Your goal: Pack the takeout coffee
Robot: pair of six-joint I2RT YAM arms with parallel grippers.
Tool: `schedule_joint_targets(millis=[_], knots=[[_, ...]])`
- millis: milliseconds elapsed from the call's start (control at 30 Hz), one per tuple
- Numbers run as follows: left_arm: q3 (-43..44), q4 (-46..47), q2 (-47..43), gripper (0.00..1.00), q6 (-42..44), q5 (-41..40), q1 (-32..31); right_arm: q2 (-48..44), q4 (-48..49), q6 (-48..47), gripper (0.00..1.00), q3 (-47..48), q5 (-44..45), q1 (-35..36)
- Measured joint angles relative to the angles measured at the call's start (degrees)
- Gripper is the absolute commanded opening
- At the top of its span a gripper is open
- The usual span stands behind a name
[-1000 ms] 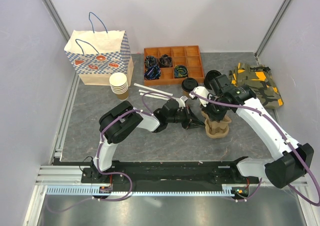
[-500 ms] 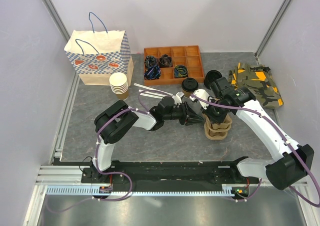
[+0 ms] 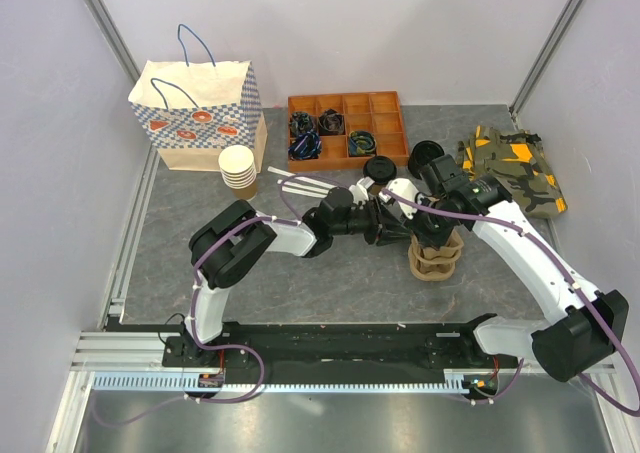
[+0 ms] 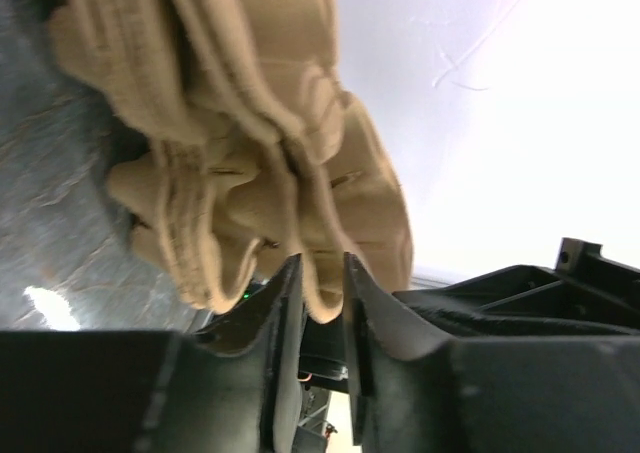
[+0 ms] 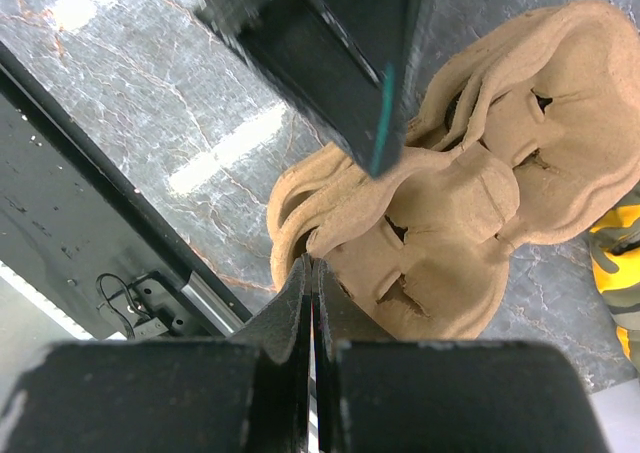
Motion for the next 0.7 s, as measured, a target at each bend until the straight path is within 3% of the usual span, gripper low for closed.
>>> schedule_joint_targets(millis=[367,700], knots=[[2.05,-2.49,0.61,0.33,0.0,-0.04,-0.79,-0.11,0.15,0.04,0.0,0.0,-0.26,0.0],[0.02,0.94,0.61,0.39,-0.63,-0.26,-0.09,-1.27,0.13,0.04,0.0,-0.02,-0.33,0.04]])
